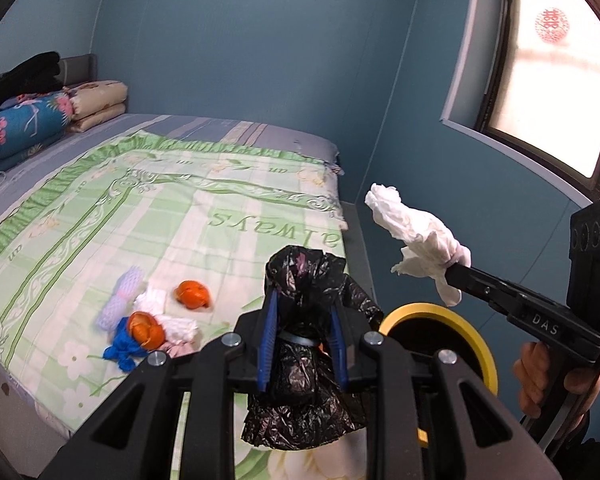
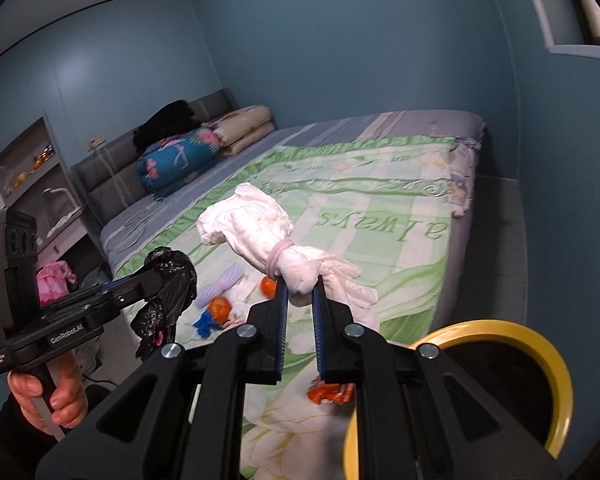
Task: Collect trash
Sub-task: 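Carry the black bag and white cloth bundle over the yellow-rimmed bin, then open both grippers to drop the bag and cloth into the bin, then move both grippers back over the trash pile on the bed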
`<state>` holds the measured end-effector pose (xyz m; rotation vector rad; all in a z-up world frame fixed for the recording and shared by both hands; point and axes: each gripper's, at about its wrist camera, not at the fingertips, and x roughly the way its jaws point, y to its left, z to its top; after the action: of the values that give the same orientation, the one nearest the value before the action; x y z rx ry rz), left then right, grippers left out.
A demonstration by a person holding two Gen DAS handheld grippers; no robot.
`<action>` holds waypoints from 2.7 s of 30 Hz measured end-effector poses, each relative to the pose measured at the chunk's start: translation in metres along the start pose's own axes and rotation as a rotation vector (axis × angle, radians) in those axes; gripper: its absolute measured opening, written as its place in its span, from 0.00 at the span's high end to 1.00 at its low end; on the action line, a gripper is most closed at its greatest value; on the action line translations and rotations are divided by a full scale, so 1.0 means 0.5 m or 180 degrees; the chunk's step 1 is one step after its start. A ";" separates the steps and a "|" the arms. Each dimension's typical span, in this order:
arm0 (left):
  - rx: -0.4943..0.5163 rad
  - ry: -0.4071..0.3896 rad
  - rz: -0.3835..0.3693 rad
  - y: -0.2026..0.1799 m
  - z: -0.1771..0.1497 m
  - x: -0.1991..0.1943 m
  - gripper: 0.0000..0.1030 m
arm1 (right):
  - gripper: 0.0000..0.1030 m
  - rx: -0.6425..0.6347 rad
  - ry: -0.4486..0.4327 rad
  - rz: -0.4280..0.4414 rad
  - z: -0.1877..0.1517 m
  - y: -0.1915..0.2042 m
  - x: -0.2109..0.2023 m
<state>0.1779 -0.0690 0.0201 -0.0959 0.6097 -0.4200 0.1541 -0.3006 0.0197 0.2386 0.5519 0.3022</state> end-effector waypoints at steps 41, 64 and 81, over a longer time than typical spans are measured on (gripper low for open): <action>0.0654 0.0904 -0.0973 -0.285 -0.099 0.292 0.78 | 0.88 0.1100 0.0362 -0.1213 -0.099 -0.295 -0.035; 0.0483 0.0538 -0.0706 -0.190 -0.059 0.207 0.37 | 0.63 0.1038 0.0108 -0.1058 -0.075 -0.273 -0.062; 0.0078 0.0025 -0.0016 0.004 0.012 0.055 0.23 | 0.43 0.0366 -0.0095 -0.0570 0.020 -0.085 -0.012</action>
<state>0.2024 -0.0787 0.0098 -0.0724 0.6120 -0.4329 0.1641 -0.3436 0.0178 0.3023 0.5579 0.0932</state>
